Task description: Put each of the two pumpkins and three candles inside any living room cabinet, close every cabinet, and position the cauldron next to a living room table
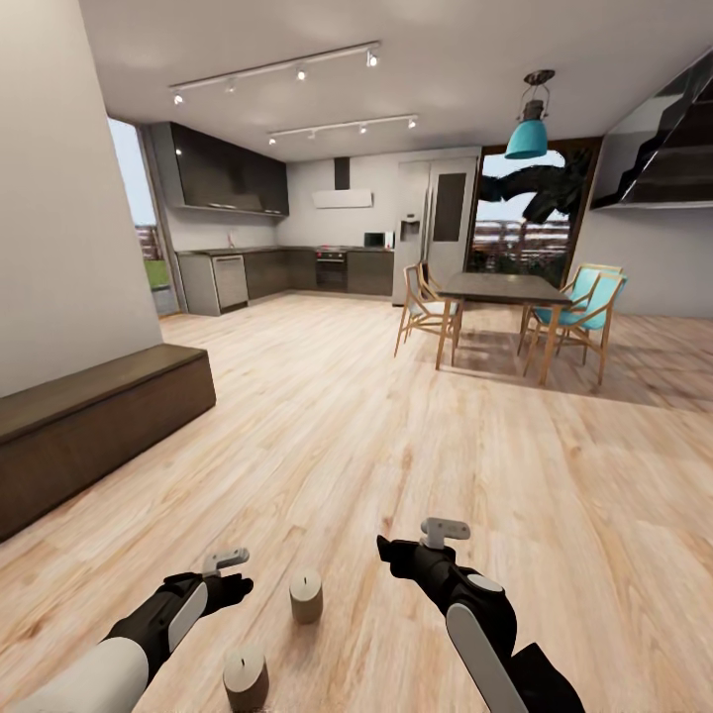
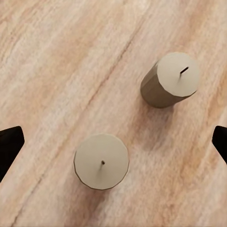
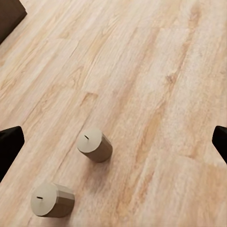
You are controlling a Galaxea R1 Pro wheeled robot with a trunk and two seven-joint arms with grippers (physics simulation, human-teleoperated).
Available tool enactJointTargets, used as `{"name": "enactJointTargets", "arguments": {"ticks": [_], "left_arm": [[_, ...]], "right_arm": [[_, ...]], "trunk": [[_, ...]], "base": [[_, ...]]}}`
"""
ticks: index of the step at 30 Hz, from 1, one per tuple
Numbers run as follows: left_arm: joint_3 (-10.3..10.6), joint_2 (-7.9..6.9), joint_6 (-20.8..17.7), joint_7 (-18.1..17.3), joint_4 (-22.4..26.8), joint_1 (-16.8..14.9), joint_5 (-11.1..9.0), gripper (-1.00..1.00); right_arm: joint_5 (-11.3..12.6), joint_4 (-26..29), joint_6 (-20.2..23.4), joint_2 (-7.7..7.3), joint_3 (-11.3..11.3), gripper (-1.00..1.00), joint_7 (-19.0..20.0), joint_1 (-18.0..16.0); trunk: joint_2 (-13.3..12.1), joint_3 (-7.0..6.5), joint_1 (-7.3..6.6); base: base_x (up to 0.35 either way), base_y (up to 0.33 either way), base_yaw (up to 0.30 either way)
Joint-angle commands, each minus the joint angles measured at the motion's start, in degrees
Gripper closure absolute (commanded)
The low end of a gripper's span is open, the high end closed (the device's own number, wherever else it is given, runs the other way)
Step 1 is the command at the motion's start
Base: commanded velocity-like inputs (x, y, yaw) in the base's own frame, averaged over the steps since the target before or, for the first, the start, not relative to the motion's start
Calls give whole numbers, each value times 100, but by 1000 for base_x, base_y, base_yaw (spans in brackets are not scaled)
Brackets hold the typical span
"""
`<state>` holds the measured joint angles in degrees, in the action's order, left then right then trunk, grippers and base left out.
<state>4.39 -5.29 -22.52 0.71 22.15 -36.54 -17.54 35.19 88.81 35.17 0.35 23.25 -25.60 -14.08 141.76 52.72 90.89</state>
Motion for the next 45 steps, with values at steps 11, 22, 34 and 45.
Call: {"name": "enactJointTargets", "arguments": {"ticks": [11,22,34,45], "left_arm": [[35,-7,-188,15,-25,-2,-38,-100],[-7,-63,-1114,45,-342,-197,-79,-100],[-19,-69,-1057,128,-368,-250,-96,-100],[1,-32,-765,153,-369,-240,-73,-100]], "right_arm": [[58,67,8,0,12,-100,-57,-5],[58,196,7,0,8,-100,278,82],[58,198,15,0,-3,-100,317,89],[58,198,16,0,3,-100,319,89]], "trunk": [[158,235,97],[173,479,126],[189,745,157],[203,988,185]], "base": [[0,0,0],[0,0,0],[0,0,0],[0,0,0]]}}
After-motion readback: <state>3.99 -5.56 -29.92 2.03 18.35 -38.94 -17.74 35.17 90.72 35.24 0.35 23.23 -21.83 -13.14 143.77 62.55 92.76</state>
